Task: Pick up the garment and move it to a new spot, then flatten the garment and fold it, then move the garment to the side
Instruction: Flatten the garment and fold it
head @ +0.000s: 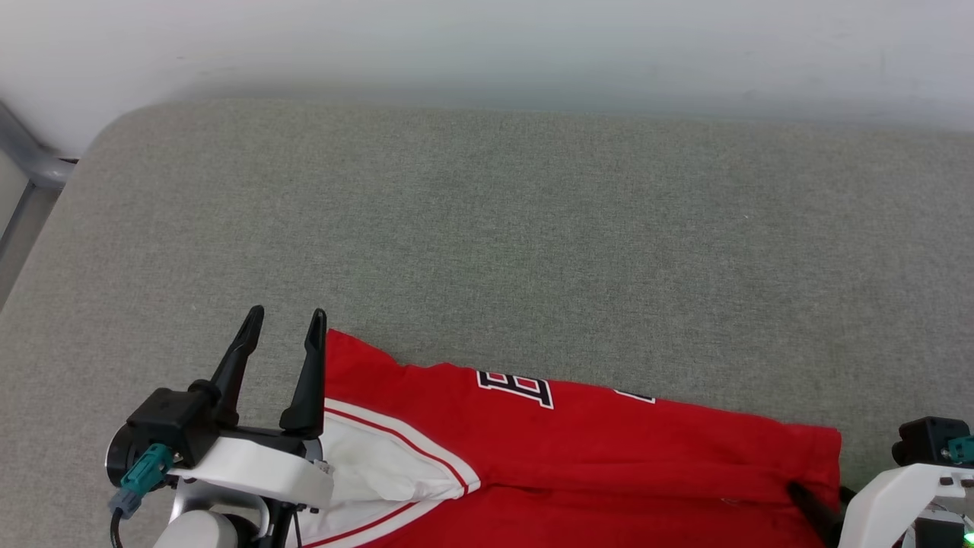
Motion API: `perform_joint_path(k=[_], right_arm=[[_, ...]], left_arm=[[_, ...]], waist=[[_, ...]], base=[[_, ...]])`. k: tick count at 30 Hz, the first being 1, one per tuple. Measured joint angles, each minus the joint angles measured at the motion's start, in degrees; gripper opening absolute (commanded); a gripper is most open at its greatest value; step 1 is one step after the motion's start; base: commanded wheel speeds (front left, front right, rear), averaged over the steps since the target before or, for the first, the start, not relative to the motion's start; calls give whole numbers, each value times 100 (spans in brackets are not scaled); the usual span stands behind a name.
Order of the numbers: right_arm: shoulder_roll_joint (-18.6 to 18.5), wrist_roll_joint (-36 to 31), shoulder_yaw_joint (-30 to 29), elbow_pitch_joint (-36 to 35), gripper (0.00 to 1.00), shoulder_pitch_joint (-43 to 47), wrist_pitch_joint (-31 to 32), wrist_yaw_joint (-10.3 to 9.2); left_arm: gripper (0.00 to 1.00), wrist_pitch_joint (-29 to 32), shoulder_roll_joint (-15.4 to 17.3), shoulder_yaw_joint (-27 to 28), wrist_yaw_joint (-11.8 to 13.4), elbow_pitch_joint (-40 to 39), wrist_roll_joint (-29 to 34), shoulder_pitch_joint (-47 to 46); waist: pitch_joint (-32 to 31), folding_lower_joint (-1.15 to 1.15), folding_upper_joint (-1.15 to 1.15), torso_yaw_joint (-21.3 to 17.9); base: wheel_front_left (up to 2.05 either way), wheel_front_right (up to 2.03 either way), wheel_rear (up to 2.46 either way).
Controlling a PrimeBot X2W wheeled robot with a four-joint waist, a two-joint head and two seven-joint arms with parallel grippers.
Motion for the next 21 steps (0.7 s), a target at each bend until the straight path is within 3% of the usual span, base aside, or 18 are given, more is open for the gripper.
perform_joint_path(k=[5,6,7,8,21], right_arm=[[0,57,111,320,100,-103,49,0],[-3,85,127,378,81,-132,68,-1],[-3,121,136,436,30,-156,108,-2],[-11,146,157,489,0,-191,142,-2],[-129,278,332,343,0,-416,146,1]], left_arm=[[100,0,-135,91,-129,14,135,-61],[100,0,-153,113,-155,21,162,-63],[100,0,-168,133,-172,32,177,-63],[100,0,-190,158,-181,42,199,-63],[100,-8,-334,403,-298,143,386,211]], waist=[[139,0,0,69],[154,0,0,75],[158,0,0,78],[155,0,0,77],[-258,0,0,-120]], base=[[0,0,0],[0,0,0],[0,0,0],[0,0,0],[0,0,0]])
